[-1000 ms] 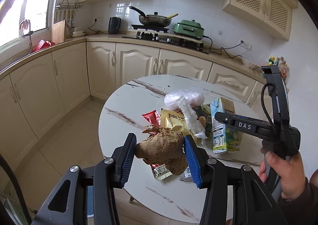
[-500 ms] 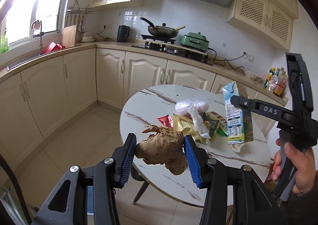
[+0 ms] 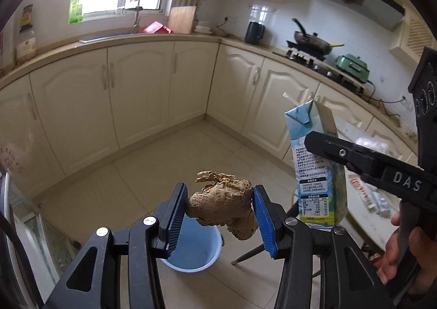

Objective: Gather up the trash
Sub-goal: 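Carry both items over the blue bucket and open both tools to drop them, then withdraw both tools from the bucket back toward the table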

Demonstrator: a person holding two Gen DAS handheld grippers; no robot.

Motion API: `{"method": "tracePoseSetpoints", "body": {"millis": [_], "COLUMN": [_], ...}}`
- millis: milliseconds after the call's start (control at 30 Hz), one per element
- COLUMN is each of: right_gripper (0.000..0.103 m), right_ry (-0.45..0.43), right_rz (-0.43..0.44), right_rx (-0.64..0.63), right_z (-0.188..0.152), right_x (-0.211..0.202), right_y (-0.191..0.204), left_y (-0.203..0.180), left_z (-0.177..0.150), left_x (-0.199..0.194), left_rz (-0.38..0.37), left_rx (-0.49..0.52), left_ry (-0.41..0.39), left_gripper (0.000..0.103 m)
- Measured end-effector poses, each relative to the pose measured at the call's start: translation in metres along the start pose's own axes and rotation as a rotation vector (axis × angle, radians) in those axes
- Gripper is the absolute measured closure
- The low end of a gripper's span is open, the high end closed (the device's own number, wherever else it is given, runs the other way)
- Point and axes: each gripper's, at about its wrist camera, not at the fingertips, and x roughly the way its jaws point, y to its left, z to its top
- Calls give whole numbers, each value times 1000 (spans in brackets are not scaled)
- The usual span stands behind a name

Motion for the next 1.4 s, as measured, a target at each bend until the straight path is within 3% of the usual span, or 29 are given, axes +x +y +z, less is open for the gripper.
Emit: {"method": "tracePoseSetpoints", "body": {"millis": [133, 300, 467, 600, 667, 700, 833, 900, 967, 1100, 1167, 1300, 1400], "right_gripper": [58, 58, 58, 57, 44, 32, 28, 27, 26, 26, 26, 25, 7], "right_ry": [140, 309, 415, 465, 458, 455, 426, 410, 402, 374, 362, 267, 127], "right_rz": [3, -2, 10, 23, -4, -9, -40, -63, -56, -46, -41, -81, -112], "right_rx": [23, 90, 156, 198, 206, 213, 240, 244, 245, 228, 203, 87, -11], "right_z": [-27, -72, -115, -135, -139, -139, -137, -134, -129, -117, -108, -93, -77], "right_x": [99, 216, 296, 330, 334, 334, 324, 318, 311, 294, 278, 235, 178], "right_y": [2, -25, -48, -64, -72, -77, -101, -103, -103, -93, -85, -37, 9], "left_y": [36, 64, 87, 92, 90, 90, 87, 91, 95, 96, 78, 74, 59], "left_z": [-16, -30, -43, -43, -43, -43, -35, -34, -34, -33, -30, -10, 5], "left_x": [48, 125, 196, 243, 257, 264, 285, 289, 284, 246, 209, 120, 57], "left_rz": [30, 21, 26, 17, 18, 10, 19, 25, 61, 126, 169, 334, 411], "left_rx": [-40, -73, -78, -102, -99, -106, -105, -114, -117, -120, -114, -92, -100], "left_ry": [94, 231, 349, 421, 433, 443, 458, 459, 450, 407, 300, 132, 8], "left_gripper": [58, 58, 58, 58, 58, 58, 57, 44, 33, 33, 32, 30, 20]}}
